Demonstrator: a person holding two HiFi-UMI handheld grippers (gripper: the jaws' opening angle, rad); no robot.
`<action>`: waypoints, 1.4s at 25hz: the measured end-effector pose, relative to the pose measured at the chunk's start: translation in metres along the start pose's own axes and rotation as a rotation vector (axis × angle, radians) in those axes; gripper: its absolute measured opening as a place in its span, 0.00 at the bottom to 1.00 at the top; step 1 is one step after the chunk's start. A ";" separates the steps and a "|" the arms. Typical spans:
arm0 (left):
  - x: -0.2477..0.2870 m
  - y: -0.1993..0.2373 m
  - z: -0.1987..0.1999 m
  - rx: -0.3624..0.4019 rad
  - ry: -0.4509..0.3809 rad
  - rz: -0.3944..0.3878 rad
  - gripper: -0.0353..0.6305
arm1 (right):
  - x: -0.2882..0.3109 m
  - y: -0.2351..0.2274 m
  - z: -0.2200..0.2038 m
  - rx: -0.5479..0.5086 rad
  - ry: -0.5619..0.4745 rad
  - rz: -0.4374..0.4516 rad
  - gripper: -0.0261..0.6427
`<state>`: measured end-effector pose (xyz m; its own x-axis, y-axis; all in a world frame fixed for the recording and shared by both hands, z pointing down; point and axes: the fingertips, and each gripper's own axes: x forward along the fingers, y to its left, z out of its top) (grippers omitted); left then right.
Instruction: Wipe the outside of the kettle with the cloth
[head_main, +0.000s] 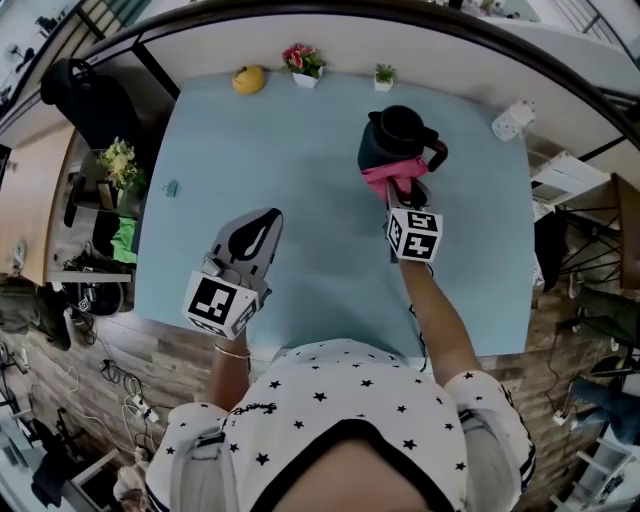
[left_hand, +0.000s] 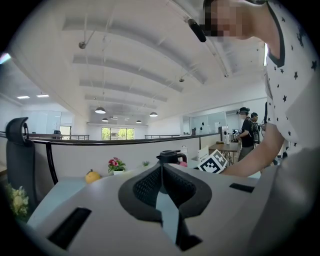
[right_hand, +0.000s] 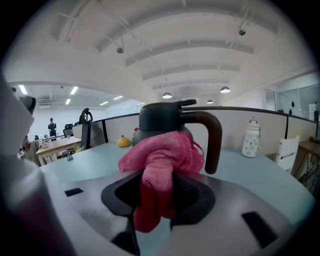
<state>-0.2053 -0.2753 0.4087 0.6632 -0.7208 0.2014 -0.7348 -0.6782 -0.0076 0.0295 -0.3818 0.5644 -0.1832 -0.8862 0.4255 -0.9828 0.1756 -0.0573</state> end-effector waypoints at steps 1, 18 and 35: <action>-0.001 0.001 0.000 -0.002 -0.002 0.003 0.10 | 0.003 -0.001 -0.006 -0.004 0.020 -0.007 0.26; -0.016 0.015 -0.014 -0.045 -0.001 0.063 0.10 | 0.037 -0.003 -0.075 -0.036 0.247 -0.018 0.26; -0.031 0.021 -0.013 -0.064 -0.040 0.087 0.10 | 0.004 0.089 0.092 0.104 -0.161 0.225 0.25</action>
<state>-0.2431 -0.2651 0.4151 0.6010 -0.7823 0.1637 -0.7964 -0.6035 0.0399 -0.0610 -0.4092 0.4780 -0.3898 -0.8880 0.2438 -0.9128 0.3376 -0.2297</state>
